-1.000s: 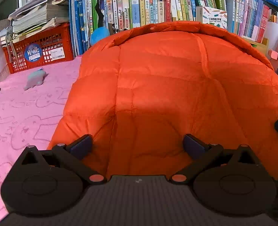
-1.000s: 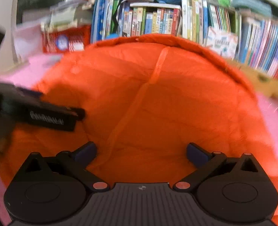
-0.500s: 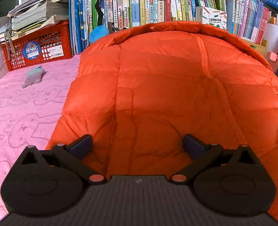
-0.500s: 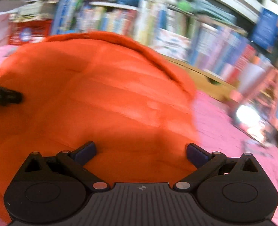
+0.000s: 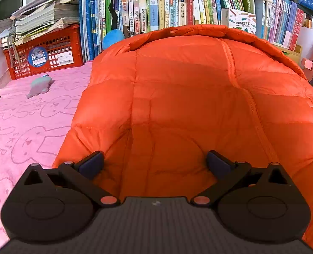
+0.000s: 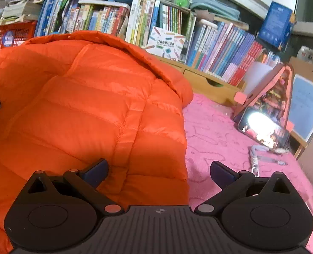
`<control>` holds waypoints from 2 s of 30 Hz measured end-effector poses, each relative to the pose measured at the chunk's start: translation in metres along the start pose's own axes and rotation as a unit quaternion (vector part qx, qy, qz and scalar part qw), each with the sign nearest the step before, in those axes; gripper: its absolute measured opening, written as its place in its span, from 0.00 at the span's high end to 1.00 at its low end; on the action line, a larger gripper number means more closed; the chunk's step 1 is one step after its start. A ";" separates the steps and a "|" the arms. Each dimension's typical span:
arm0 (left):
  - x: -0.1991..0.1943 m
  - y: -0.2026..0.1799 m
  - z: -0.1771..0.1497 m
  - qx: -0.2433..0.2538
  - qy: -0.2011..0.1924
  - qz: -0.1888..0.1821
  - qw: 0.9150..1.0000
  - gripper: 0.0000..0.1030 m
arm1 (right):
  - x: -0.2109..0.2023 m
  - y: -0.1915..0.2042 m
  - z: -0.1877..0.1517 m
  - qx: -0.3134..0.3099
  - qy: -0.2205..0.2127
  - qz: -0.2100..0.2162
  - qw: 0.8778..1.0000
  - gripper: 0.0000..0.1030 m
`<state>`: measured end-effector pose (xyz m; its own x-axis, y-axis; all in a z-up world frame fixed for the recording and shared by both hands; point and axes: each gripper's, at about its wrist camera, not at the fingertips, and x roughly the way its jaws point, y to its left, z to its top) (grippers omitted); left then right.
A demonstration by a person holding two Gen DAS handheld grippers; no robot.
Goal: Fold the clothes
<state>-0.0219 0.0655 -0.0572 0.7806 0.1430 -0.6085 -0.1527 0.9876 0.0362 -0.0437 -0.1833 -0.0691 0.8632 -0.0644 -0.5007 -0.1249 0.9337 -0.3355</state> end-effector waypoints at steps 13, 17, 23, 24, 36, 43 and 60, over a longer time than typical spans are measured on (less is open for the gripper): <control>-0.002 -0.001 0.000 0.002 -0.005 0.005 1.000 0.00 | -0.006 -0.003 0.004 0.002 -0.009 0.002 1.000 0.00; -0.001 -0.001 0.000 0.001 -0.005 0.004 1.000 0.00 | -0.006 -0.002 0.027 0.001 -0.039 0.009 0.999 0.00; -0.002 0.000 0.000 0.000 -0.005 0.003 1.000 0.00 | -0.001 0.004 0.073 -0.014 -0.105 0.023 0.994 0.00; -0.002 0.000 0.000 0.000 -0.005 0.003 1.000 0.00 | 0.000 0.005 0.080 -0.017 -0.117 0.026 0.993 0.00; -0.001 0.003 0.000 -0.009 -0.004 -0.004 1.000 0.00 | 0.101 0.082 0.197 -0.093 -0.120 0.057 0.987 0.00; -0.001 0.005 0.001 -0.018 -0.003 -0.010 1.000 0.00 | 0.138 0.068 0.227 -0.067 -0.077 -0.015 0.995 0.92; -0.003 0.004 0.002 -0.012 -0.001 -0.005 1.000 0.00 | 0.077 -0.160 0.122 0.201 0.047 -0.147 0.967 0.00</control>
<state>-0.0237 0.0691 -0.0532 0.7836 0.1327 -0.6069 -0.1584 0.9873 0.0113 0.1027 -0.2947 0.0436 0.7817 -0.3621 -0.5077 0.3354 0.9305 -0.1472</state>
